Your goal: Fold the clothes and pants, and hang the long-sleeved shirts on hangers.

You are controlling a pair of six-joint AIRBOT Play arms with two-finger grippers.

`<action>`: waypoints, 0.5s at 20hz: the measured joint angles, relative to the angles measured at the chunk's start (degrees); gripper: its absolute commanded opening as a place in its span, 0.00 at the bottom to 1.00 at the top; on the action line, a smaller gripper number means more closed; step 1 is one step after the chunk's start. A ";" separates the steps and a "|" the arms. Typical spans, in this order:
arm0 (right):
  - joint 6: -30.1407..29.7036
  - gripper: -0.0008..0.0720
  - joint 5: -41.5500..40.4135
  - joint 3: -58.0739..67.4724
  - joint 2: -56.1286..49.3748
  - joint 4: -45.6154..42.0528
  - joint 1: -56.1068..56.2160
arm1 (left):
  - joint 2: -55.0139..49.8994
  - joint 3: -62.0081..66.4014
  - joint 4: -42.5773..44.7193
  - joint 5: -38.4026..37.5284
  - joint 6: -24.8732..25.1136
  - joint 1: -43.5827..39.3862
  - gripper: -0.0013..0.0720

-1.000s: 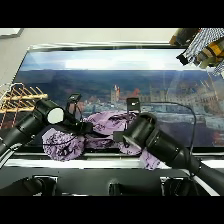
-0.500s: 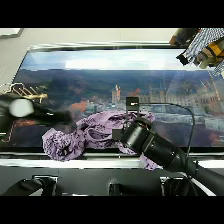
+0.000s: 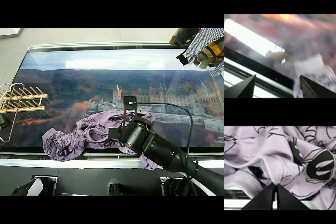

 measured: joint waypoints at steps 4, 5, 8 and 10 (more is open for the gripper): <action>-1.75 0.07 0.24 0.00 0.00 0.15 0.00 | -5.86 -0.48 -1.09 5.68 3.34 11.74 0.86; -2.21 0.07 0.46 0.00 0.00 0.17 0.00 | -8.09 -0.44 -1.79 6.49 5.57 14.23 0.85; -3.41 0.07 1.20 0.00 0.00 0.35 0.00 | -14.73 0.76 -3.39 8.96 11.98 19.30 0.85; -3.82 0.06 1.51 0.00 0.00 0.33 0.00 | -18.78 1.53 -4.13 10.21 15.67 21.00 0.85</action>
